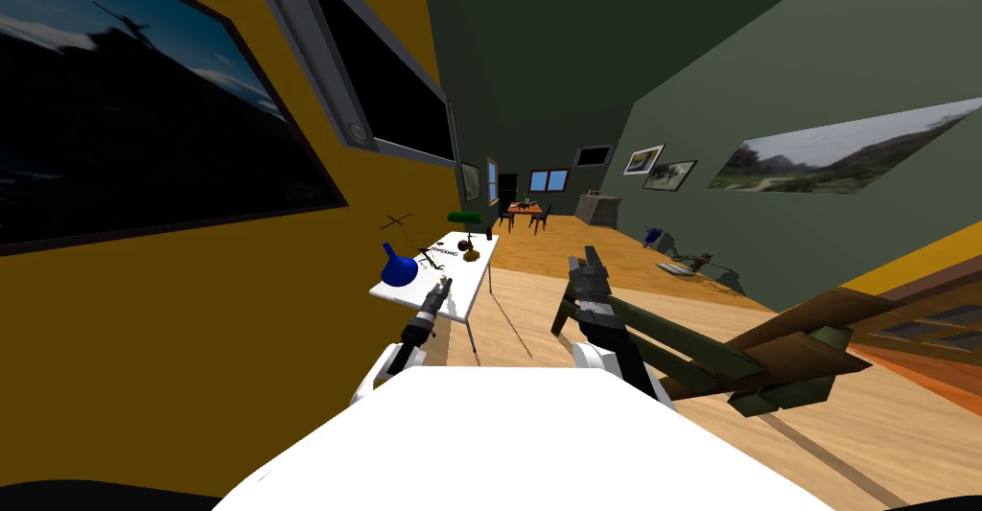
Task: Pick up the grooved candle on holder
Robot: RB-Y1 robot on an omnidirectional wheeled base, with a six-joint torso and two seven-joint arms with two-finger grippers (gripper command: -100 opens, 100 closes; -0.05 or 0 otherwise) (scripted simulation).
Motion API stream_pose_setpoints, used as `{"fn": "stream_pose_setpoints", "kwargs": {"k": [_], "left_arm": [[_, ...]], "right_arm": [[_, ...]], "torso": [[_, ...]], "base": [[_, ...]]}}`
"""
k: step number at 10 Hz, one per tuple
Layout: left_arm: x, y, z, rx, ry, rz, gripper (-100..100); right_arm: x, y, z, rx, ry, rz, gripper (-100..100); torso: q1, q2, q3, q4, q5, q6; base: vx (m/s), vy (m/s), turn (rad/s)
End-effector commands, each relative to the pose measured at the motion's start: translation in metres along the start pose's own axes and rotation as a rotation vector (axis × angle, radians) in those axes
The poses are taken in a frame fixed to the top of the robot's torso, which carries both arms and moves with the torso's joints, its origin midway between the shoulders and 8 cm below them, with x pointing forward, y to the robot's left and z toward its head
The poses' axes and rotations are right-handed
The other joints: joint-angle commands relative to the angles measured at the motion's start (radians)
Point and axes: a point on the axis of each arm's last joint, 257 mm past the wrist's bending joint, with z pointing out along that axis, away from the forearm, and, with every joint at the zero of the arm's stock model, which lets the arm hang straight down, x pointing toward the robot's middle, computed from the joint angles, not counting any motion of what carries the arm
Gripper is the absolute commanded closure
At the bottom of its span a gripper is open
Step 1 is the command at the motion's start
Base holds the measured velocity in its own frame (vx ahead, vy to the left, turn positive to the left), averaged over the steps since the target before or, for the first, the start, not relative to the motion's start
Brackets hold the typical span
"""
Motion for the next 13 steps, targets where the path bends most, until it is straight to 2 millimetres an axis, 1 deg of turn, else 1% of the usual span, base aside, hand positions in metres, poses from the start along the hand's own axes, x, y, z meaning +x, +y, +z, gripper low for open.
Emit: {"fn": "stream_pose_setpoints", "kwargs": {"k": [1, 5, 6, 8, 9, 10, 11, 12, 13], "left_arm": [[0.004, 0.016, 0.000, -0.029, 0.015, 0.046, -100], [0.014, 0.047, 0.002, -0.091, 0.048, 0.141, -100], [0.018, 0.058, 0.002, -0.115, 0.061, 0.173, -100], [0.024, 0.067, 0.004, -0.139, 0.071, 0.197, -100], [0.021, 0.064, 0.003, -0.130, 0.067, 0.187, -100], [0.022, 0.064, 0.003, -0.132, 0.068, 0.190, 0], [0.011, 0.091, -0.010, -0.158, 0.065, 0.193, -100], [-0.003, 0.109, -0.019, -0.169, 0.056, 0.196, -100], [-0.002, 0.117, -0.024, -0.185, 0.060, 0.195, -100]], "right_arm": [[0.000, 0.000, 0.000, 0.000, 0.000, 0.000, 0], [0.000, 0.000, 0.000, 0.000, 0.000, 0.000, 0], [0.000, 0.000, 0.000, 0.000, 0.000, 0.000, 0], [0.000, 0.000, 0.000, 0.000, 0.000, 0.000, 0], [0.000, 0.000, 0.000, 0.000, 0.000, 0.000, 0], [0.000, 0.000, 0.000, 0.000, 0.000, 0.000, 0], [0.000, 0.000, 0.000, 0.000, 0.000, 0.000, 0], [0.000, 0.000, 0.000, 0.000, 0.000, 0.000, 0], [0.000, 0.000, 0.000, 0.000, 0.000, 0.000, 0]], "torso": [[0.000, 0.000, 0.000, 0.000, 0.000, 0.000], [-0.001, 0.000, 0.000, 0.000, 0.000, 0.000], [-0.001, 0.000, 0.000, 0.000, 0.000, 0.000], [-0.001, 0.000, 0.000, 0.000, 0.000, 0.000], [-0.002, 0.000, 0.000, 0.000, 0.000, 0.000], [-0.003, 0.000, 0.000, 0.000, -0.001, 0.000], [-0.003, 0.000, 0.000, 0.000, -0.001, 0.000], [-0.006, 0.001, 0.000, 0.000, -0.001, 0.000], [-0.010, 0.000, 0.000, 0.000, -0.002, 0.001]], "base": [[-0.004, 0.048, -0.088], [-0.007, 0.043, -0.084], [-0.004, 0.037, -0.129], [-0.006, 0.027, -0.078], [-0.003, 0.008, -0.016], [0.000, 0.000, 0.000], [-0.006, -0.049, -0.153], [0.008, -0.110, -0.301], [0.005, -0.130, -0.117]]}}
